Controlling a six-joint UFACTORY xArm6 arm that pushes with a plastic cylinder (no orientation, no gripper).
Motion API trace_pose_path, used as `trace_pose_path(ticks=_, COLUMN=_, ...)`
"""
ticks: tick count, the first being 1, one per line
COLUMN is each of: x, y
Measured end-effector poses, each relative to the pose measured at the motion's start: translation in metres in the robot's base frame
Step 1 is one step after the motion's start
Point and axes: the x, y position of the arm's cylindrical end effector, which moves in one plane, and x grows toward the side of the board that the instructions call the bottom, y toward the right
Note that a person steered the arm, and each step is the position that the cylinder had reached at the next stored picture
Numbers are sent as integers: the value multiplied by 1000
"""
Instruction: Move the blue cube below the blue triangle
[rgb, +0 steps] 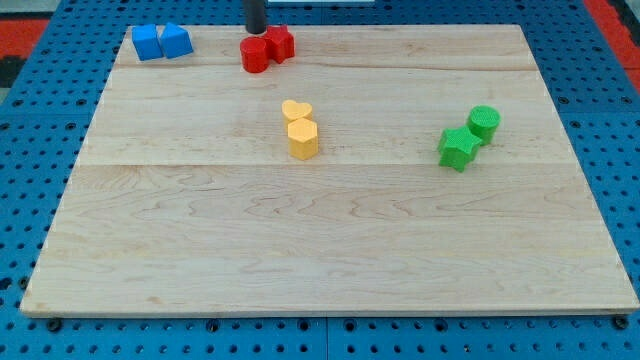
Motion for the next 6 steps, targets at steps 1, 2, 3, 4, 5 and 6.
trace_pose_path(ticks=1, x=1, y=-62)
trace_pose_path(ticks=2, x=0, y=-118)
trace_pose_path(ticks=3, x=0, y=-162)
trace_pose_path(ticks=4, x=0, y=-163)
trace_pose_path(ticks=5, x=25, y=-161)
trace_pose_path(ticks=6, x=62, y=-121)
